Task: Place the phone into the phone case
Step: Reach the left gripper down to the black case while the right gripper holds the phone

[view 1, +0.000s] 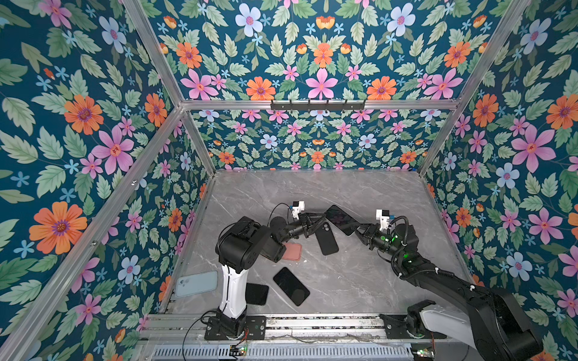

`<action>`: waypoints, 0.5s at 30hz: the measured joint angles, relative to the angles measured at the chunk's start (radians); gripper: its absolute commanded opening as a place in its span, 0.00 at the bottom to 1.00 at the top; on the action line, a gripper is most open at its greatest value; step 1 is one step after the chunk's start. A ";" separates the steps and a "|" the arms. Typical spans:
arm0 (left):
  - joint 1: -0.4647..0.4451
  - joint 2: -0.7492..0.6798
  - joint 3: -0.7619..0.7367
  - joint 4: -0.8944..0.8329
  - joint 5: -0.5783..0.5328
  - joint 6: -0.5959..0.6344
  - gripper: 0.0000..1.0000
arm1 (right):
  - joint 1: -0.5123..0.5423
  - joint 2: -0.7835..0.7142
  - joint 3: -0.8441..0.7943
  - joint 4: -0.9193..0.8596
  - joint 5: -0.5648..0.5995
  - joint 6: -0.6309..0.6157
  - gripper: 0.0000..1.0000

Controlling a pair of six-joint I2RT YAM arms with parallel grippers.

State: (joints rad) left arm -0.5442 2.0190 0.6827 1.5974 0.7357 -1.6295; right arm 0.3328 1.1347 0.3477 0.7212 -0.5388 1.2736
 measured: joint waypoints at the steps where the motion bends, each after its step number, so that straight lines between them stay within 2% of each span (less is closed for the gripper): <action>1: 0.000 0.000 -0.004 -0.003 0.000 0.012 0.34 | 0.000 -0.006 0.001 -0.014 0.000 -0.004 0.00; 8: 0.026 0.003 -0.024 -0.069 0.008 0.100 0.41 | -0.019 -0.050 0.011 -0.118 0.005 -0.033 0.00; 11: 0.038 -0.043 -0.027 -0.181 0.022 0.186 0.45 | -0.023 -0.078 0.011 -0.172 0.015 -0.053 0.00; 15: 0.039 -0.132 0.020 -0.433 0.023 0.366 0.51 | -0.023 -0.087 0.021 -0.245 0.016 -0.082 0.00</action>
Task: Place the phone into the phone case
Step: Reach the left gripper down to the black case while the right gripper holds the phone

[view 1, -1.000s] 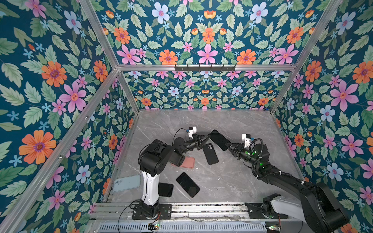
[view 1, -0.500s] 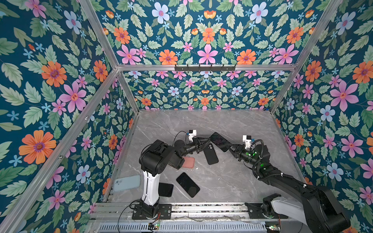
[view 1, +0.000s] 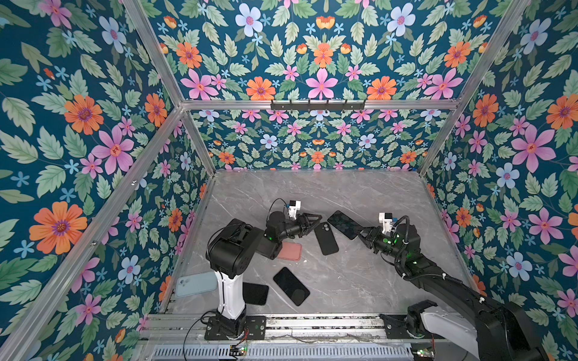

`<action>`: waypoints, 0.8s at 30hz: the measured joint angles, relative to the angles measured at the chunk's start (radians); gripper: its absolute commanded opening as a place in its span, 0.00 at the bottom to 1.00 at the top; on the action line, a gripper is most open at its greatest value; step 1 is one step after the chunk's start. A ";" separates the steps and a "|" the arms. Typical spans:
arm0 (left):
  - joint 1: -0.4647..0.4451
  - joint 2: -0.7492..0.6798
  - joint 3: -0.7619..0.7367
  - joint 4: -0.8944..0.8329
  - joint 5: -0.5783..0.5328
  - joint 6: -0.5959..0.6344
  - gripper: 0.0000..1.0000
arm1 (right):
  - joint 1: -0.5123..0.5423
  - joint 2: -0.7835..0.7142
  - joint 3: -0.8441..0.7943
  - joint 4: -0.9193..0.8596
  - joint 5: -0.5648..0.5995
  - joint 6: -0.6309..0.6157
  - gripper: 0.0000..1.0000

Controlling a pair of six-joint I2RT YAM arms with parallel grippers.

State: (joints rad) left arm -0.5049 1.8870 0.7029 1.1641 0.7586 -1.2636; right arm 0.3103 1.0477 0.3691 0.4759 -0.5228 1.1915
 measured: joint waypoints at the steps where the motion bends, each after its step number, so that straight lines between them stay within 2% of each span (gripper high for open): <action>1: 0.000 -0.020 0.018 -0.074 -0.001 0.050 0.52 | 0.000 0.000 0.003 -0.016 0.000 -0.013 0.00; 7: -0.003 -0.085 0.219 -0.655 -0.080 0.418 0.59 | -0.002 0.021 0.046 -0.124 -0.002 -0.086 0.00; 13: -0.007 -0.036 0.484 -1.136 -0.237 0.738 0.62 | -0.025 0.096 0.103 -0.178 -0.040 -0.169 0.00; 18: -0.036 0.077 0.694 -1.402 -0.351 0.921 0.63 | -0.044 0.117 0.107 -0.192 -0.081 -0.203 0.00; 20: -0.048 0.118 0.757 -1.471 -0.371 0.979 0.67 | -0.074 0.117 0.109 -0.203 -0.100 -0.212 0.00; 24: -0.052 0.175 0.839 -1.574 -0.418 1.070 0.67 | -0.132 0.117 0.108 -0.235 -0.124 -0.237 0.00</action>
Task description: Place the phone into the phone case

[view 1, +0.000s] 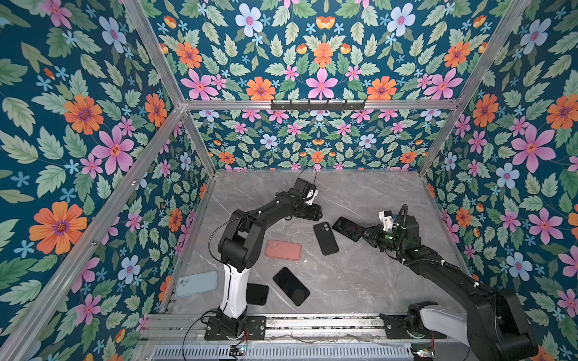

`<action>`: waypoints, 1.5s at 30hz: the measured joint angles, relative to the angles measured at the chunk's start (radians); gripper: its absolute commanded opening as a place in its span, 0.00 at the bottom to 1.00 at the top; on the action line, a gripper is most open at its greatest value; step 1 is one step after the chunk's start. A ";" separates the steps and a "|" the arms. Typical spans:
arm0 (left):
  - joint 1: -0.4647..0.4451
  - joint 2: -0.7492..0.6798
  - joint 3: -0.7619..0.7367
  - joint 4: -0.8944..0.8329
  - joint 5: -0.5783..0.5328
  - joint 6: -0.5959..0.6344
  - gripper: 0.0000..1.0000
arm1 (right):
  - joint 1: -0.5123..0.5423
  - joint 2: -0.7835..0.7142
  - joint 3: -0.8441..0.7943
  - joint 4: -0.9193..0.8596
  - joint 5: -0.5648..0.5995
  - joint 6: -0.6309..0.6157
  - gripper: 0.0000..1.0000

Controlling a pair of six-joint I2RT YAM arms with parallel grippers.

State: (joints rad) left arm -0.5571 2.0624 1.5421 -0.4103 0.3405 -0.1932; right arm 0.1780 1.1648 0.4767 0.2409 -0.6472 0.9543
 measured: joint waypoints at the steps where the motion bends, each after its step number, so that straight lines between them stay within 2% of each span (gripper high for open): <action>1: -0.004 0.017 0.021 -0.019 -0.011 0.023 0.67 | -0.004 0.000 -0.002 -0.005 -0.007 -0.008 0.00; 11: -0.067 0.130 0.149 -0.137 -0.016 0.165 0.66 | -0.011 -0.015 -0.030 -0.035 -0.023 -0.041 0.00; 23: -0.073 0.235 0.282 -0.169 -0.055 0.196 0.53 | -0.011 -0.003 -0.013 -0.061 -0.031 -0.065 0.00; 30: -0.074 0.206 0.234 -0.173 -0.062 0.196 0.47 | -0.011 -0.004 -0.001 -0.061 -0.031 -0.075 0.00; 37: -0.073 0.149 0.134 -0.143 -0.095 0.195 0.28 | -0.011 -0.007 -0.013 -0.059 -0.035 -0.077 0.00; 45: -0.073 0.132 0.105 -0.136 -0.124 0.172 0.16 | -0.011 -0.021 -0.026 -0.060 -0.052 -0.078 0.00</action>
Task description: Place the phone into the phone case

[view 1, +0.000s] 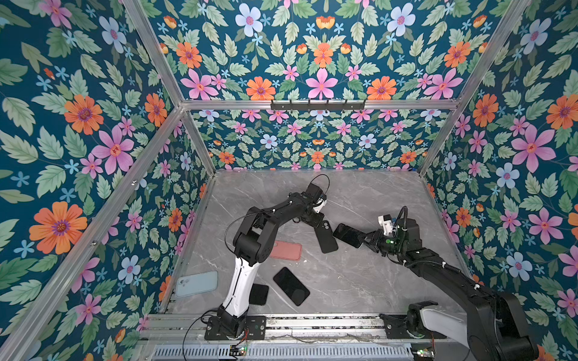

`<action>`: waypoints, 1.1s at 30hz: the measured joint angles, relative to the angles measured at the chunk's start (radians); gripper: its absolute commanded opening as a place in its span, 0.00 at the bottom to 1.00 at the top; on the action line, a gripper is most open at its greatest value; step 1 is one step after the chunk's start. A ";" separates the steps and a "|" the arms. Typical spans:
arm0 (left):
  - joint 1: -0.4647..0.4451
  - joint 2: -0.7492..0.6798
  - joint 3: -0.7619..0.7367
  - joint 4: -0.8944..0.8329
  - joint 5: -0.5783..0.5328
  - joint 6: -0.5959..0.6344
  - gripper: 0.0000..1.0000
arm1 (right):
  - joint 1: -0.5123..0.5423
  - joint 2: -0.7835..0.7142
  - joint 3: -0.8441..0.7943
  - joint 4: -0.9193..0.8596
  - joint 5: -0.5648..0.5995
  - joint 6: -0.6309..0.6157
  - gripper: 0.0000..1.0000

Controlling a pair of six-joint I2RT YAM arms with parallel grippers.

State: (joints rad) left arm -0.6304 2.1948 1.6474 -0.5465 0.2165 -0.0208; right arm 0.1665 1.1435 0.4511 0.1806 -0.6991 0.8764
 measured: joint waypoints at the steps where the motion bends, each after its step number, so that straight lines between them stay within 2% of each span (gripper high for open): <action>1: 0.000 -0.002 -0.003 0.000 -0.005 -0.004 0.15 | 0.000 -0.003 0.000 0.000 -0.001 0.000 0.00; 11: 0.000 -0.052 -0.075 0.007 -0.021 -0.090 0.10 | 0.000 -0.030 0.000 -0.022 -0.009 -0.015 0.00; 24: -0.002 -0.219 -0.338 0.091 -0.011 -0.299 0.12 | 0.000 -0.003 0.024 -0.026 -0.115 -0.035 0.00; 33: -0.001 -0.251 -0.384 0.154 0.007 -0.346 0.28 | 0.000 0.092 0.060 -0.025 -0.190 -0.054 0.00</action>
State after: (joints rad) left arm -0.6315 1.9438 1.2636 -0.3920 0.2234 -0.3672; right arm 0.1665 1.2358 0.5110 0.1558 -0.8890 0.8227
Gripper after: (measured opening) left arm 0.261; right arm 0.094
